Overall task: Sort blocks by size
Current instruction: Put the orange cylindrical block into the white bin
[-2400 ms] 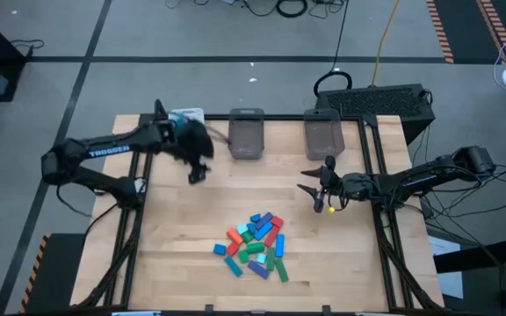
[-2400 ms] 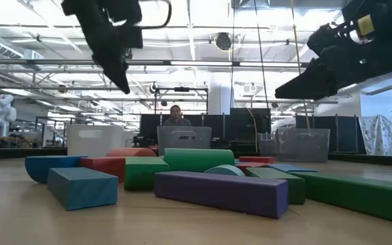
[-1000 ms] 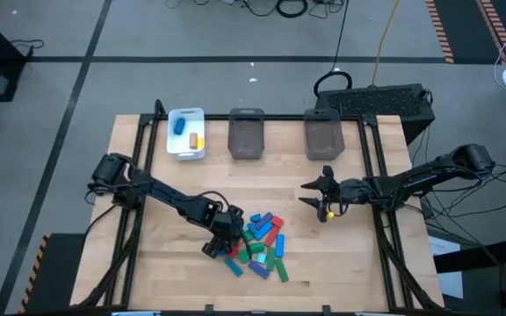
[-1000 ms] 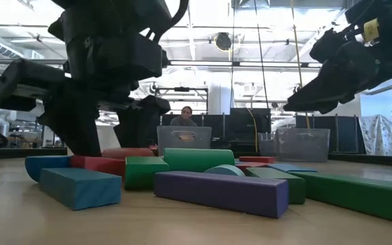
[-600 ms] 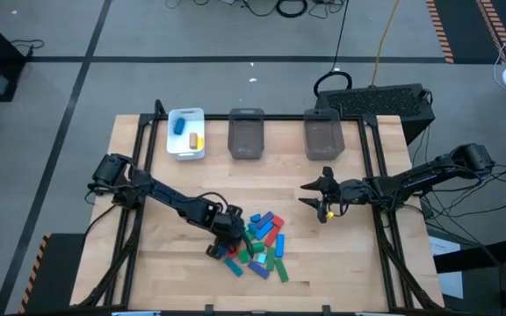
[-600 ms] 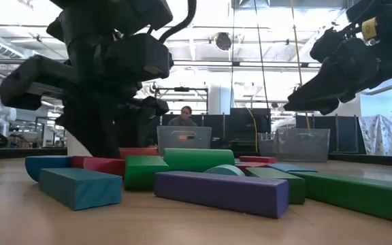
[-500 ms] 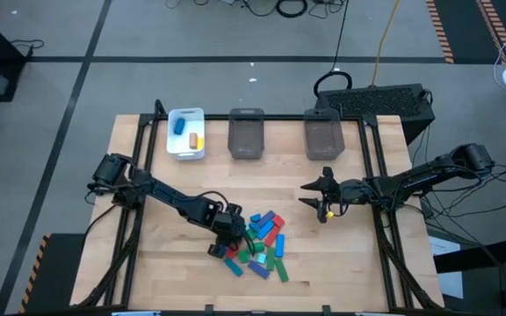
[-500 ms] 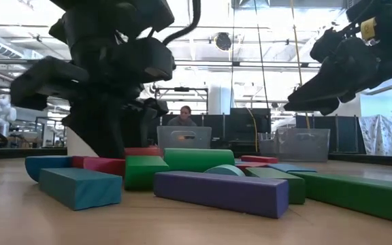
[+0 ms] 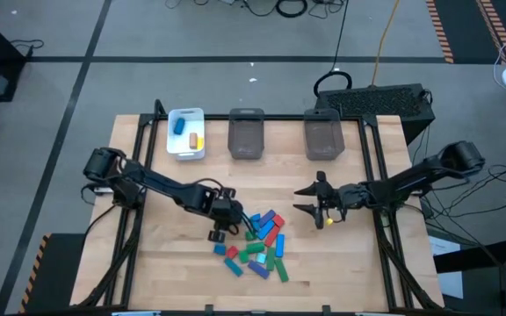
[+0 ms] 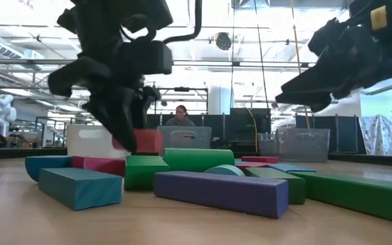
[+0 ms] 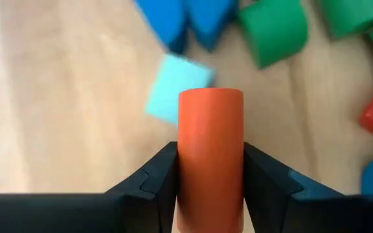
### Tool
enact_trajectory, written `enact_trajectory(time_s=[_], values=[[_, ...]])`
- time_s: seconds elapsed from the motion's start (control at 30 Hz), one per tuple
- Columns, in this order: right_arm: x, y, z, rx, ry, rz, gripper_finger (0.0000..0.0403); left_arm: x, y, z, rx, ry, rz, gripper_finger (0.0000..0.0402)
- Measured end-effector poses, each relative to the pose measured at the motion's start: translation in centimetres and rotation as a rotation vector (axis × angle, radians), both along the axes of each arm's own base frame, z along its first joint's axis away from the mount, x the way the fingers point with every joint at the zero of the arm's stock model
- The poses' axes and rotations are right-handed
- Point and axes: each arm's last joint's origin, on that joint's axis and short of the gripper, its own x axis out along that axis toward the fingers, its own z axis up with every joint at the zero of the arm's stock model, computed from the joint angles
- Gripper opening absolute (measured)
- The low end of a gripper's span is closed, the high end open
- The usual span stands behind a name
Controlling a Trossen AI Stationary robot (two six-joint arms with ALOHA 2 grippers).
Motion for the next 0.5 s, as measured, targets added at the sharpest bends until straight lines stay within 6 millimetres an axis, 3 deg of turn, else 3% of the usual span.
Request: enact_trajectory(time_s=[0.23, 0.37, 0.5], values=[[1.1, 0.3, -0.8, 0.008, -0.060, 0.006, 0.0201, -1.5, 3.2, 3.5, 0.113, -0.036, 0.094, 0.0140], [1.7, 0.7, -0.8, 0.021, -0.105, 0.096, 0.0201, -2.4, 5.8, 5.1, 0.133, -0.051, 0.162, 0.0140], [3.7, 1.3, -0.5, -0.022, -0.082, 0.143, 0.0201, -3.3, 8.6, 6.0, 0.164, -0.041, 0.259, 0.0141]])
